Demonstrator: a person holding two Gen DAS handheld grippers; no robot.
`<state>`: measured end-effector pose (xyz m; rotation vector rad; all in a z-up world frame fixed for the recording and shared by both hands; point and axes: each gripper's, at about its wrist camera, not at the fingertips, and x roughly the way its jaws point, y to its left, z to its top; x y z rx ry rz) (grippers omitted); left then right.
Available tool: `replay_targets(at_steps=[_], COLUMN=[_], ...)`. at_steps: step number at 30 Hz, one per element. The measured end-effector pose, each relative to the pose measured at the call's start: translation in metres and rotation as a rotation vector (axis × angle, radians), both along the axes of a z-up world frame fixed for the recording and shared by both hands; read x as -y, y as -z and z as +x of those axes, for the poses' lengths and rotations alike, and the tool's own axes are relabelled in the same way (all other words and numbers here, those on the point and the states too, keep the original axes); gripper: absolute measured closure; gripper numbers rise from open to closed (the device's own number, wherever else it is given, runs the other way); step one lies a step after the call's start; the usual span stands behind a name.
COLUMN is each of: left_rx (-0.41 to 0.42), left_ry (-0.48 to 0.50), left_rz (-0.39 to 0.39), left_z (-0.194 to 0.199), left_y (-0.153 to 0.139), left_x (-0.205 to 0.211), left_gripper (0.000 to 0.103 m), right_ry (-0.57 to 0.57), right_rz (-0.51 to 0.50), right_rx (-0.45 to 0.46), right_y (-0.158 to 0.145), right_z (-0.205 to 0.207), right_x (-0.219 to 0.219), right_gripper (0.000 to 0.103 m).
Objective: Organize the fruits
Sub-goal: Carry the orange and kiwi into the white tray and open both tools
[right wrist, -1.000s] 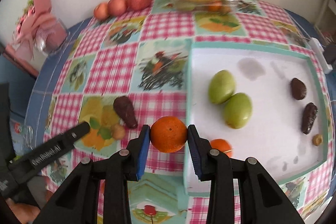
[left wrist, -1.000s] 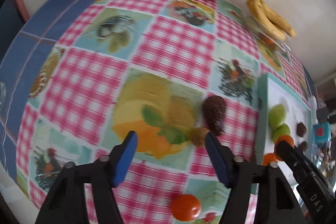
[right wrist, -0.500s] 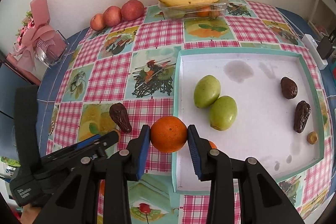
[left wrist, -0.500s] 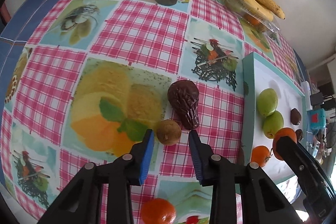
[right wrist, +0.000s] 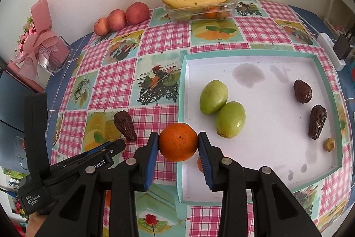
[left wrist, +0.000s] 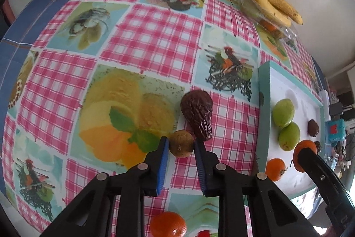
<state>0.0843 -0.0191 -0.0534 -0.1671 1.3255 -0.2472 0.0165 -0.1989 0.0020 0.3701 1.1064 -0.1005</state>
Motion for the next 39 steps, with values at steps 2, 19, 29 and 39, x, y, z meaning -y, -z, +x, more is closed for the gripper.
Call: replay_targets(at_steps=[2, 19, 29, 39], left_rx=[0.024, 0.191, 0.193, 0.099], left_ry=[-0.013, 0.204, 0.399, 0.502], left_rz=[-0.001, -0.044, -0.041, -0.011], left_z=[-0.002, -0.039, -0.076, -0.095], left_y=[-0.008, -0.066, -0.065, -0.037], left_x=[-0.003, 0.074, 0.139, 0.177], left_gripper=[0.078, 0.078, 0.078, 0.078], right_ry=[0.010, 0.292, 0.415, 0.429], right_rz=[0.008, -0.011, -0.040, -0.042], right_rx=[0.003, -0.012, 0.046, 0.017], right_y=[0.000, -0.003, -0.024, -0.019], right_z=[-0.001, -0.033, -0.064, -0.071], right_x=[0.004, 0.099, 0.144, 0.154], right_gripper=[0.066, 0.065, 0.065, 0.065])
